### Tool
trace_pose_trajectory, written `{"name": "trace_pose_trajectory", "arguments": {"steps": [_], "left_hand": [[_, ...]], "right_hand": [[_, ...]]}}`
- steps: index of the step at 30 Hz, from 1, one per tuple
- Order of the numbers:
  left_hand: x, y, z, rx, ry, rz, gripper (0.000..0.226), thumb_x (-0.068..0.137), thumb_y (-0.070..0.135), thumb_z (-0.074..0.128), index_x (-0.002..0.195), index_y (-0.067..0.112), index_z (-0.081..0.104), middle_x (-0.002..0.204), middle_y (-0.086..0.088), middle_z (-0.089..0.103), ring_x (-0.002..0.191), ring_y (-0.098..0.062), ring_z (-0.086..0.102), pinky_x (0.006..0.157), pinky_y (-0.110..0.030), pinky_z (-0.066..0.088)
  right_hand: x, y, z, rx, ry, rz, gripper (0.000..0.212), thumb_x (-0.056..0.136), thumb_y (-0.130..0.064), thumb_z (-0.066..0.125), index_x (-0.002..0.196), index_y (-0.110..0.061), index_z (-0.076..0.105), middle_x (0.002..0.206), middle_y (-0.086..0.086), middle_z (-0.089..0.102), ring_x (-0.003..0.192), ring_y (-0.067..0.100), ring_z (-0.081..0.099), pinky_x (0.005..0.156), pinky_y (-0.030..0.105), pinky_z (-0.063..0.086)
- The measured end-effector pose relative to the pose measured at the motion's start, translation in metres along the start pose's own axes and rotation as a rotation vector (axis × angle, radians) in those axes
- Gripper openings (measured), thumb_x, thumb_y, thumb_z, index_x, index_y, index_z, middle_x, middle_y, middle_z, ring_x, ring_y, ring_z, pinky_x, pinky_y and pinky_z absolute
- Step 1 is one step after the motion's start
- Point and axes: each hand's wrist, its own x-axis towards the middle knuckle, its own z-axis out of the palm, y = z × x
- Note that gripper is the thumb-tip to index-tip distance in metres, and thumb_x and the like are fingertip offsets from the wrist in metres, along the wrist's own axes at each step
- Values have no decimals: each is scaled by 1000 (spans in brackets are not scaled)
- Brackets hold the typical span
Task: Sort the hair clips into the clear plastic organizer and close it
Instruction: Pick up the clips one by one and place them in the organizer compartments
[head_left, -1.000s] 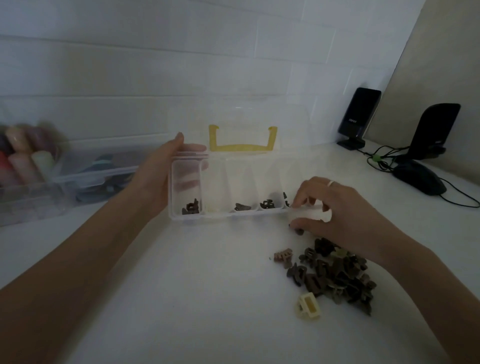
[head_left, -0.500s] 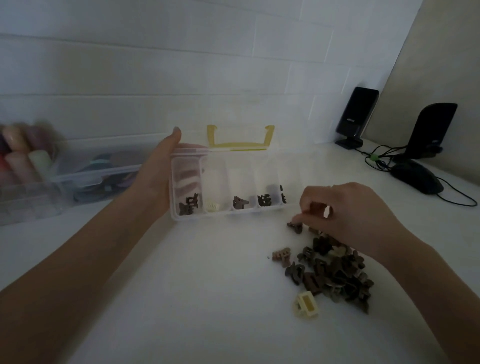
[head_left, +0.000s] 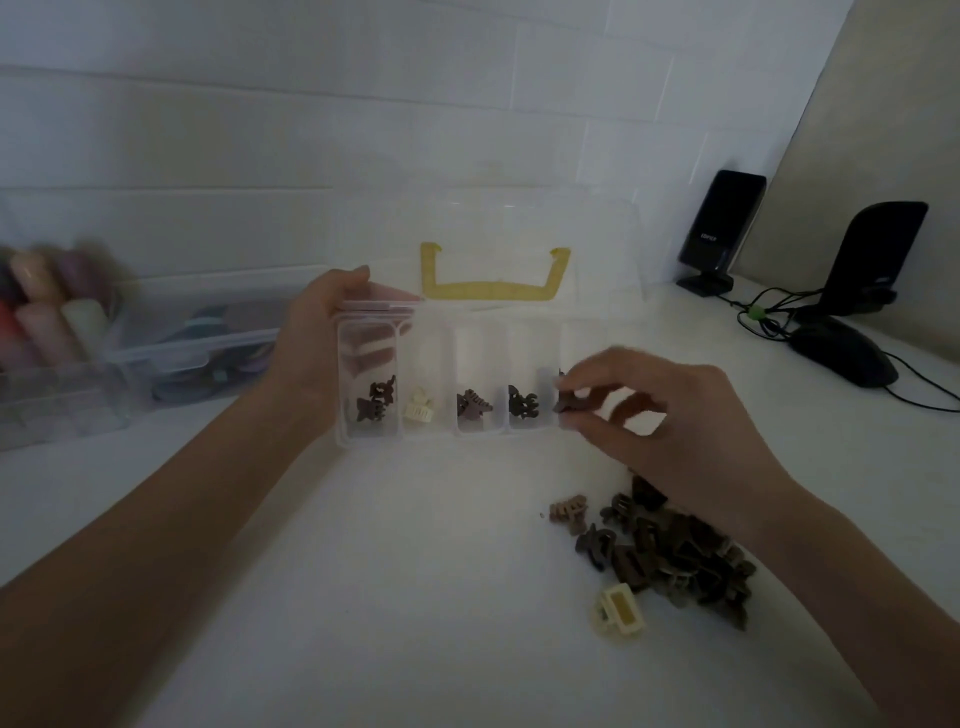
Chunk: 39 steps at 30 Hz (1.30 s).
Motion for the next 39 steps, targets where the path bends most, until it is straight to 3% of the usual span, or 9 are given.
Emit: {"name": "trace_pose_trajectory", "arguments": {"steps": [3,7,13,17,20,24,28,32,39], "left_hand": [[-3,-3,5,-7,-32,2,34,88,28,45,70,8,67,71,-4,69,75,-19,62,70,-29,48],[-7,-8,13,9,-92,10,31,87,27,45,82,5,66,82,-7,69,83,-21,63,71,-28,50],[-8,-10,19,-11,-114,-37,30,87,26,45,81,7,67,77,-3,68,81,-18,62,68,-26,49],[-8,-8,17,-37,-82,-36,29,87,26,45,83,6,65,74,-2,69,79,-19,63,61,-23,50],[-8,-7,15,-46,-37,-18,29,87,26,45,79,7,66,75,-3,69,81,-21,62,66,-26,50],[-8,-4,12,-25,-38,-12,33,87,25,44,73,9,68,77,-4,67,85,-22,60,74,-31,47],[-8,-5,12,-30,-43,-18,33,86,23,45,69,10,70,75,-4,68,82,-21,61,72,-30,49],[-6,-6,13,-9,-5,-18,27,86,23,45,79,7,66,78,-5,66,81,-20,60,69,-28,49],[-3,-8,12,-2,12,-24,24,84,24,46,87,7,63,81,-5,66,85,-21,60,72,-30,50]], "right_hand": [[0,-5,7,22,126,-96,13,79,-5,69,89,-13,64,102,-12,69,83,4,65,74,17,53],[3,-5,18,-192,142,-259,7,80,-15,70,81,-11,64,101,-13,69,86,5,57,74,25,51],[10,2,24,-464,-44,-359,17,83,-31,56,87,-23,71,111,-10,68,105,12,48,88,28,33],[6,-4,7,-211,-45,-267,13,82,-29,65,90,-24,74,98,-15,69,90,6,56,79,26,47],[3,-12,-12,-64,-228,-113,16,75,-35,67,86,-28,76,76,-24,66,73,4,60,64,14,47],[2,-14,-12,-373,-509,18,23,76,-53,60,96,-45,69,77,-31,59,72,-12,51,62,10,35],[-1,-14,-7,-457,-550,-7,30,80,-59,50,102,-46,66,68,-38,46,80,-28,38,60,11,30],[1,-19,-7,-400,-547,4,62,62,-80,30,100,-47,66,74,-37,52,79,-27,41,63,10,35],[-2,-19,-3,-386,-569,-30,29,76,-61,52,96,-45,66,85,-31,64,82,-11,51,73,14,45]]}}
